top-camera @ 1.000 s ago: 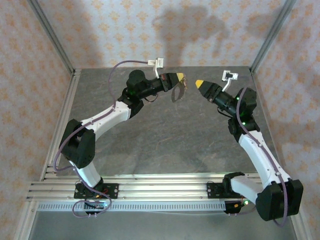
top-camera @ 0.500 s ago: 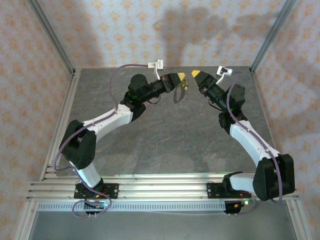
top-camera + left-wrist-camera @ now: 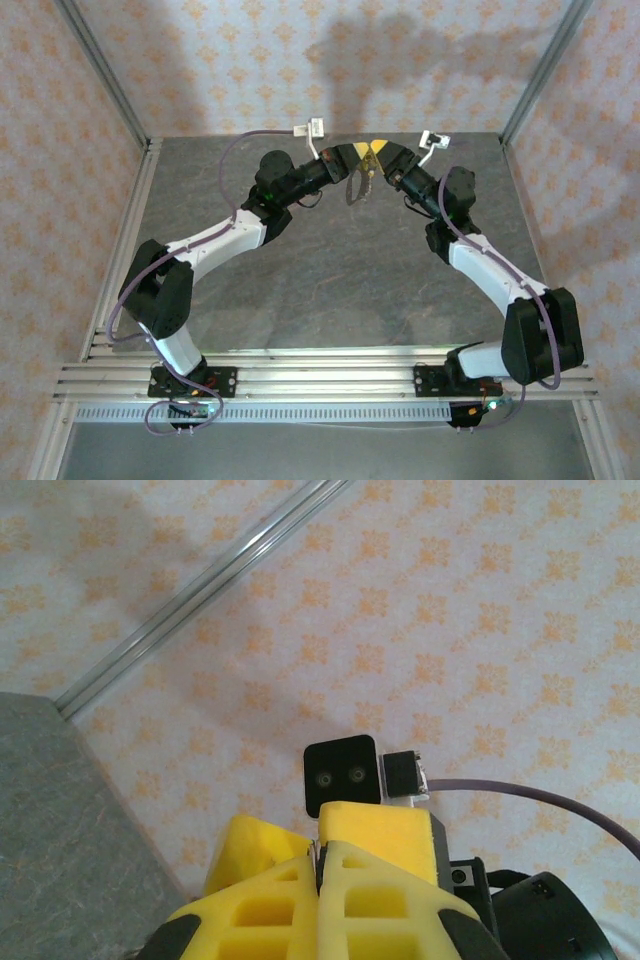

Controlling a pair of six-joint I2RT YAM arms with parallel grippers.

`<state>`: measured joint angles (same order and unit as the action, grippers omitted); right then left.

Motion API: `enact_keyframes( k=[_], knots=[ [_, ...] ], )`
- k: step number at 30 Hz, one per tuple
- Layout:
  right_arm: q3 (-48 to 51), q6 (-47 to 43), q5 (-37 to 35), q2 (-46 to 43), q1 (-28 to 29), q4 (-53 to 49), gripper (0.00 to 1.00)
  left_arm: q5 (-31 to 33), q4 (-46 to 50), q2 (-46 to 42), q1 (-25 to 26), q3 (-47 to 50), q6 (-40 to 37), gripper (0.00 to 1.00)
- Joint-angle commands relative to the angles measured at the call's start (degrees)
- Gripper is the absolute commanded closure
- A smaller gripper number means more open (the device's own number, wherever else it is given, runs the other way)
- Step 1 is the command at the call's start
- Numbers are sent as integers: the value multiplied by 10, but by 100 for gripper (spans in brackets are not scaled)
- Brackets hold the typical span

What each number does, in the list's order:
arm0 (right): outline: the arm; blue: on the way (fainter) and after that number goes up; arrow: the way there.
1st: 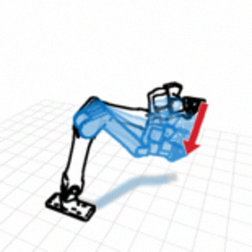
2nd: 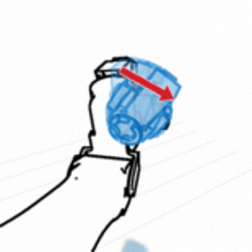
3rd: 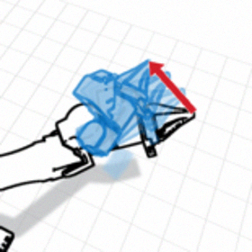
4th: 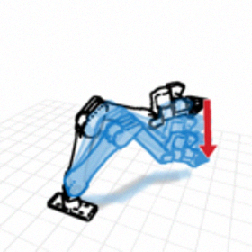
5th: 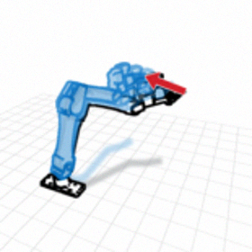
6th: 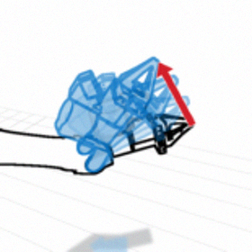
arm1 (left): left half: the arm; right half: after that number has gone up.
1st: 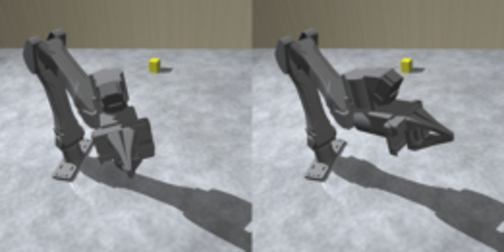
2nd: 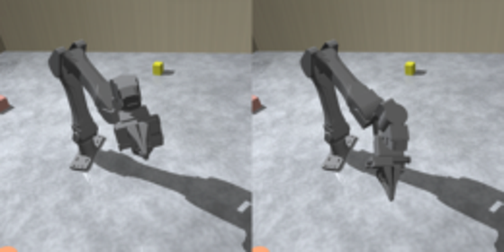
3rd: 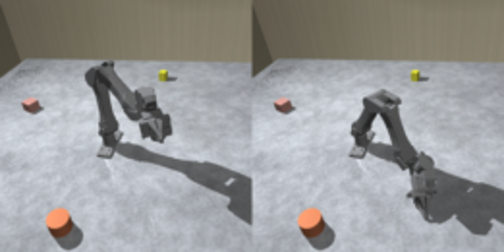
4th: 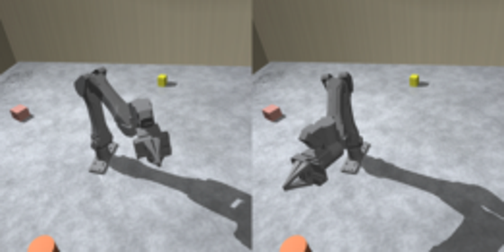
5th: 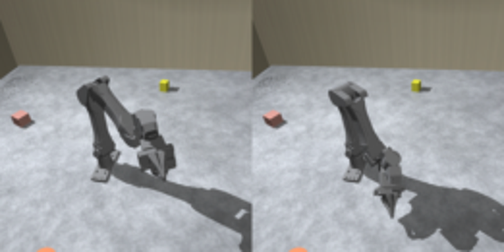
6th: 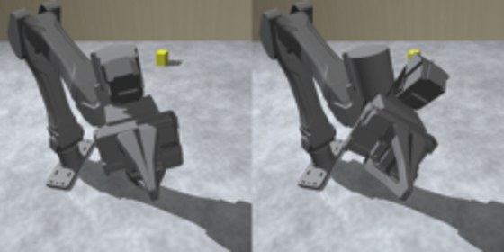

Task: Put the keys on the keyring

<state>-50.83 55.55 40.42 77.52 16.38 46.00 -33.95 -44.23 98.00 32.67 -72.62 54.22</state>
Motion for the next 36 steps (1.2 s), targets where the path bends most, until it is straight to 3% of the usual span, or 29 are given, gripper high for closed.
enact_keyframes(
  k=[1, 4, 7, 10, 14, 18, 21, 29, 36],
  knots=[
    [-23, 2, 11, 3, 8, 44, 73, 10, -47, -2, 6, -3, 7, 100],
    [-24, 3, 14, 6, 9, 48, 83, 13, -48, 2, 6, -4, 9, 100],
    [-24, 5, 16, 7, 11, 56, 83, 15, -47, 5, 7, -5, 10, 100],
    [-22, 4, 18, 4, 13, 54, 77, 18, -46, 6, 7, -5, 10, 100],
    [-20, 3, 21, 5, 14, 55, 91, 19, -42, 10, 8, -9, 11, 100],
    [-25, 2, 32, 8, 21, 52, 91, 24, -43, 13, 8, -9, 14, 100],
    [-23, 0, 33, 9, 26, 51, 100, 25, -42, 16, 9, -12, 14, 100],
    [-14, -24, 19, -6, 26, 16, 100, 20, 0, 7, 12, -23, -7, 100],
    [-20, -39, 39, -9, 19, -10, 100, -13, 40, -7, 5, -35, -29, 78]
  ],
)
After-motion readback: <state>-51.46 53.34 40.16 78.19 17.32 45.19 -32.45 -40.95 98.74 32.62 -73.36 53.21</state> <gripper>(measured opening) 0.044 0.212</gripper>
